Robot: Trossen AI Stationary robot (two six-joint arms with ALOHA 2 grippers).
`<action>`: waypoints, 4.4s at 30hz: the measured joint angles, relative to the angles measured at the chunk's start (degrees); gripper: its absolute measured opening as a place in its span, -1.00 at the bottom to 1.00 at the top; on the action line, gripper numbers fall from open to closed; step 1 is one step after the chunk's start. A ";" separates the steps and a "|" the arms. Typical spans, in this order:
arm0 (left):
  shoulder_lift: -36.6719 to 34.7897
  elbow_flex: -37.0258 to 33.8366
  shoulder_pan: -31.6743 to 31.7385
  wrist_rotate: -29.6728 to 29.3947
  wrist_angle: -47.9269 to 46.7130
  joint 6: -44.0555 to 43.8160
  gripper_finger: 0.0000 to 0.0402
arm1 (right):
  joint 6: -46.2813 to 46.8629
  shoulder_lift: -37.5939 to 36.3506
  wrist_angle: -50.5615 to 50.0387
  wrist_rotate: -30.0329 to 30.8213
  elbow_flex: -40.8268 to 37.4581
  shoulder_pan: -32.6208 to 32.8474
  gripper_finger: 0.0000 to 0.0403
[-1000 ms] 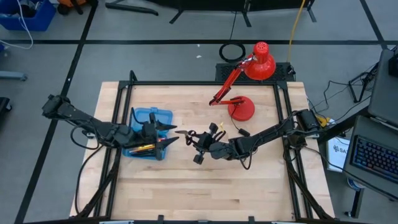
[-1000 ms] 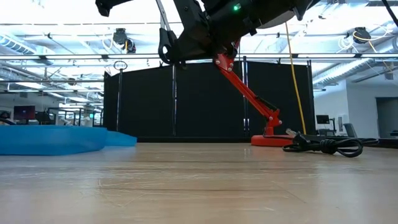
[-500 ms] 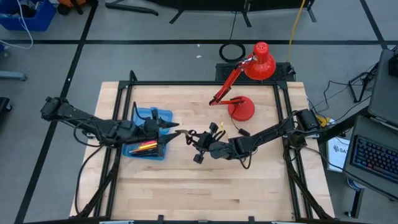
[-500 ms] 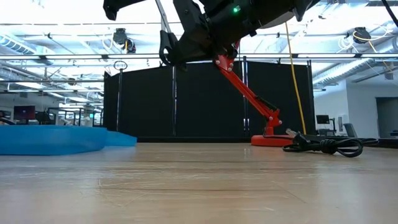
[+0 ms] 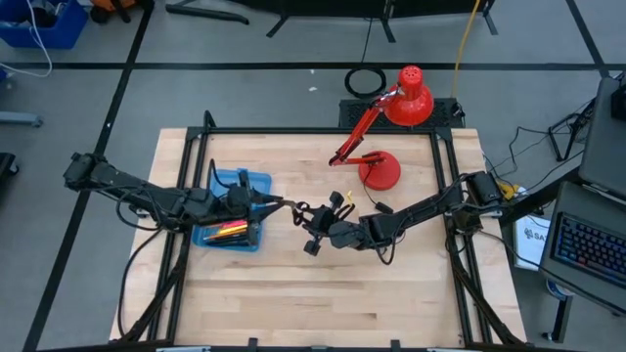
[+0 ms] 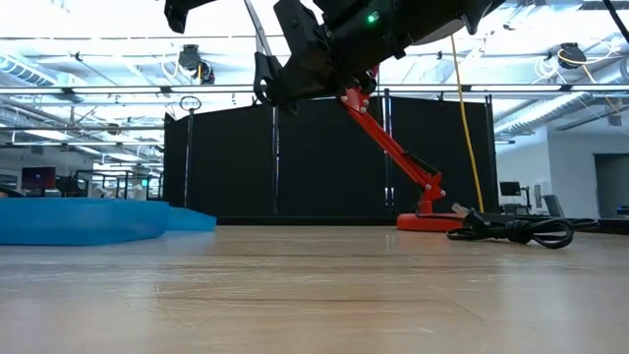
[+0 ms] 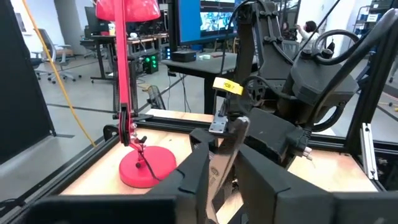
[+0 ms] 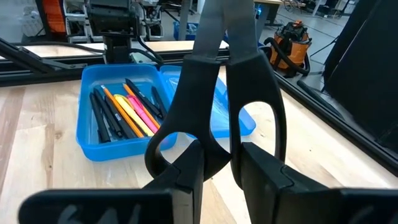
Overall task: Pick & place school supplies into a supply box
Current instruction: Put the black scissor into the supply box
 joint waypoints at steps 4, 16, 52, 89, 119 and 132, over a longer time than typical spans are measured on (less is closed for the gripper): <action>0.00 0.00 0.08 1.72 -0.02 2.09 -0.83 | -0.20 0.00 -0.10 -0.02 0.00 0.00 -0.66; 0.00 -0.04 -0.70 3.74 0.04 5.34 -0.96 | -0.42 0.00 -0.16 -1.60 0.00 0.11 -0.79; -10.09 -0.04 -5.64 -11.72 -16.14 8.93 -0.98 | -1.88 -0.01 -0.50 -4.83 -0.04 0.17 -0.44; -10.74 7.50 -6.01 -2.32 -72.78 -18.68 -0.98 | -1.89 -0.07 -0.52 -4.75 -0.04 0.15 -0.43; 2.62 16.78 -4.33 17.92 -87.88 -26.67 -0.98 | -1.73 -0.07 -0.56 -4.59 -0.07 0.04 -0.43; 19.96 16.72 -4.09 18.82 -86.78 -24.25 -0.96 | -1.70 -0.07 -0.63 -4.59 -0.13 0.04 -0.43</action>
